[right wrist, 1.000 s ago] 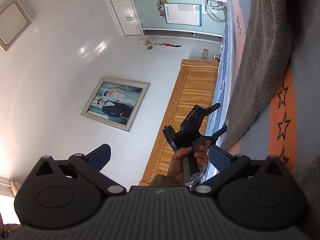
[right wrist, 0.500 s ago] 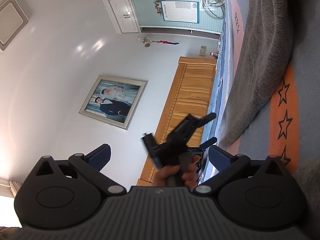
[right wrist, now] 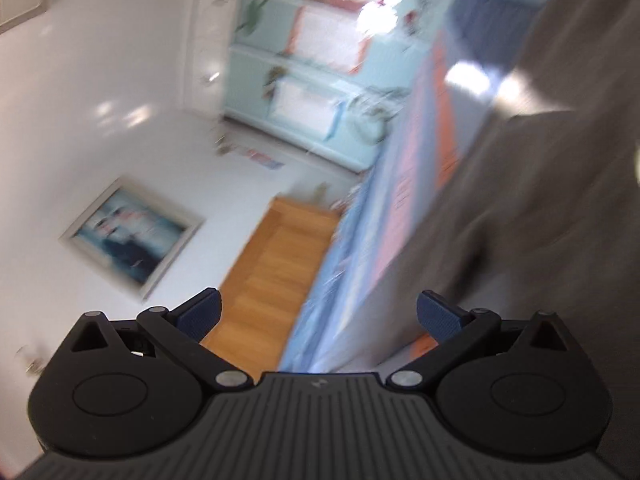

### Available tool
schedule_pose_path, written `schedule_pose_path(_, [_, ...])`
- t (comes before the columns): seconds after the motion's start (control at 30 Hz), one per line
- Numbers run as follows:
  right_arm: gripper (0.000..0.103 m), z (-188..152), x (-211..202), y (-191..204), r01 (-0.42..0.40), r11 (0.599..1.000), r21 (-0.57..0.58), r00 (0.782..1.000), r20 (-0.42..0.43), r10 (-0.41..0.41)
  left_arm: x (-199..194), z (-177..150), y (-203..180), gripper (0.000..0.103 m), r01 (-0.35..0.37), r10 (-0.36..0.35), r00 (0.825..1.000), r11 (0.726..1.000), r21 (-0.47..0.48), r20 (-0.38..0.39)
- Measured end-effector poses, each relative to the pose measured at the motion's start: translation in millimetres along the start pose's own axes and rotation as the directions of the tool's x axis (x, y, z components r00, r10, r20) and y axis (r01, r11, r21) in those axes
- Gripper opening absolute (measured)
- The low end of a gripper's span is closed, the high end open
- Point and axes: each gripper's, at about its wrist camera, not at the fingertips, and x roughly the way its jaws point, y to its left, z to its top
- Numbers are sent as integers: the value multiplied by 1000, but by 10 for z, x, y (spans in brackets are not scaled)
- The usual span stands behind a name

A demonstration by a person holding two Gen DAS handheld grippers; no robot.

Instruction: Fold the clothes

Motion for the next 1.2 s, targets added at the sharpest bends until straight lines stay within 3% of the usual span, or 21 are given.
schedule_pose_path(0.07, [103, 156, -278, -136, 87, 996, 26, 994, 59, -89, 158, -66, -142, 100, 15, -14, 999, 1000, 9, -31])
schedule_pose_path(0.13, [102, 264, -434, -229, 215, 977, 9, 975, 54, -215, 314, -126, -292, 100, 34, -33, 999, 999, 18, -40])
schedule_pose_path(0.2, [101, 297, -431, -259, 210, 975, -72, 975, -60, -215, 485, -231, -428, 101, 35, -33, 997, 999, 28, -75])
schedule_pose_path(0.27, [95, 275, -375, -155, 310, 928, -206, 929, -143, -342, 631, -377, -546, 101, 25, -19, 992, 998, 50, -126])
schedule_pose_path(0.37, [94, 261, -456, -109, 343, 896, -281, 902, -168, -398, 650, -566, -658, 102, 2, 13, 994, 990, 138, -108])
schedule_pose_path(0.47, [96, 374, -728, -113, 367, 893, -261, 903, -131, -409, 550, -647, -684, 102, -11, 29, 993, 988, 155, -110])
schedule_pose_path(0.57, [99, 439, -1097, 47, 340, 884, -321, 922, -71, -380, 329, -715, -679, 102, -10, 31, 993, 984, 178, -114])
schedule_pose_path(0.6, [99, 446, -1215, 75, 354, 868, -350, 917, -54, -395, 231, -752, -672, 102, -18, 41, 993, 980, 200, -111])
schedule_pose_path(0.67, [99, 439, -1407, 154, 488, 769, -414, 855, 50, -515, 32, -835, -631, 102, -39, 65, 993, 969, 245, -102])
schedule_pose_path(0.7, [99, 436, -1483, 167, 565, 701, -435, 807, 113, -579, -65, -873, -589, 102, -50, 77, 992, 965, 257, -98])
schedule_pose_path(0.77, [99, 455, -1625, 125, 648, 622, -439, 743, 187, -643, -233, -930, -491, 102, -79, 106, 991, 960, 270, -86])
schedule_pose_path(0.8, [99, 469, -1670, 73, 657, 619, -431, 738, 197, -646, -318, -946, -437, 102, -98, 124, 989, 957, 274, -76])
schedule_pose_path(0.9, [99, 498, -1755, -83, 651, 621, -437, 745, 213, -632, -528, -961, -276, 102, -136, 152, 987, 959, 249, -46])
schedule_pose_path(0.97, [99, 460, -1736, -93, 644, 601, -474, 749, 230, -621, -621, -958, -177, 102, -147, 157, 987, 963, 225, -29])
schedule_pose_path(1.07, [99, 364, -1638, 9, 586, 550, -595, 786, 253, -565, -648, -960, -61, 102, -165, 174, 984, 967, 192, -28])
schedule_pose_path(1.1, [99, 336, -1610, 71, 550, 550, -628, 809, 237, -538, -637, -966, -45, 102, -164, 173, 984, 968, 191, -31])
schedule_pose_path(1.17, [99, 320, -1542, 164, 451, 598, -663, 873, 186, -452, -609, -980, -38, 102, -158, 169, 985, 967, 199, -37])
schedule_pose_path(1.2, [99, 341, -1470, 139, 436, 615, -657, 876, 154, -457, -597, -986, -42, 102, -156, 168, 985, 967, 204, -40])
